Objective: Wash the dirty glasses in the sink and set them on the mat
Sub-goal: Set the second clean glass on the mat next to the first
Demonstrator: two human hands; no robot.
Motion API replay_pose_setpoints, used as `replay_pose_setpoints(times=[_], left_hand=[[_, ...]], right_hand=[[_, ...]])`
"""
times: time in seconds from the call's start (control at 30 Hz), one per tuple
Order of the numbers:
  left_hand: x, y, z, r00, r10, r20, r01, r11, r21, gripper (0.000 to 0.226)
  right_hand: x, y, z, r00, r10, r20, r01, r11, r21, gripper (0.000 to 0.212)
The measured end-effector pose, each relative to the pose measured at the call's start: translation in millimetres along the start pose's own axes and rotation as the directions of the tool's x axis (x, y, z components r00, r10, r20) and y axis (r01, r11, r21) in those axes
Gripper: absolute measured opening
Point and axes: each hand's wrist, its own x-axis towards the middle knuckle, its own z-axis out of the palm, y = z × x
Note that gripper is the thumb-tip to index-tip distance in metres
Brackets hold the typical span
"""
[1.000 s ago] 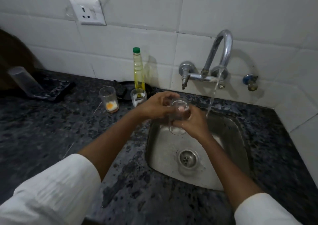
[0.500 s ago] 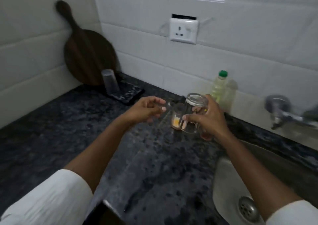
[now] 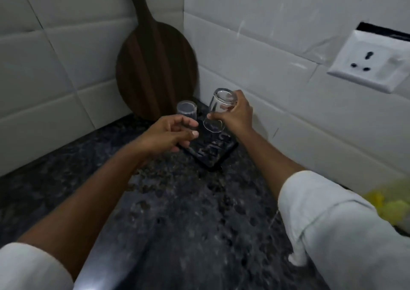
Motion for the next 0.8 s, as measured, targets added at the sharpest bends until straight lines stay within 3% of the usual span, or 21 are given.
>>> replay_pose_setpoints(times=[0.2, 0.53, 0.7, 0.8], left_hand=[[27, -17, -16, 1.000, -0.013, 0.011, 0.013, 1.000, -0.004, 0.021], [36, -26, -18, 0.999, -0.027, 0.017, 0.028, 1.000, -0.007, 0.024], [30, -20, -8, 0.999, -0.025, 0.023, 0.025, 1.000, 0.006, 0.024], [23, -11, 5, 1.000, -0.027, 0.015, 0.028, 1.000, -0.009, 0.024]], right_hand=[[42, 21, 54, 0.997, -0.052, 0.052, 0.058, 0.993, -0.107, 0.065], [52, 41, 78, 0.985, -0.044, 0.165, 0.075, 0.979, -0.189, 0.061], [43, 37, 58, 0.976, 0.048, 0.215, -0.012, 0.986, -0.169, 0.077], [23, 31, 24, 0.981, 0.123, 0.152, -0.114, 0.991, -0.064, 0.061]])
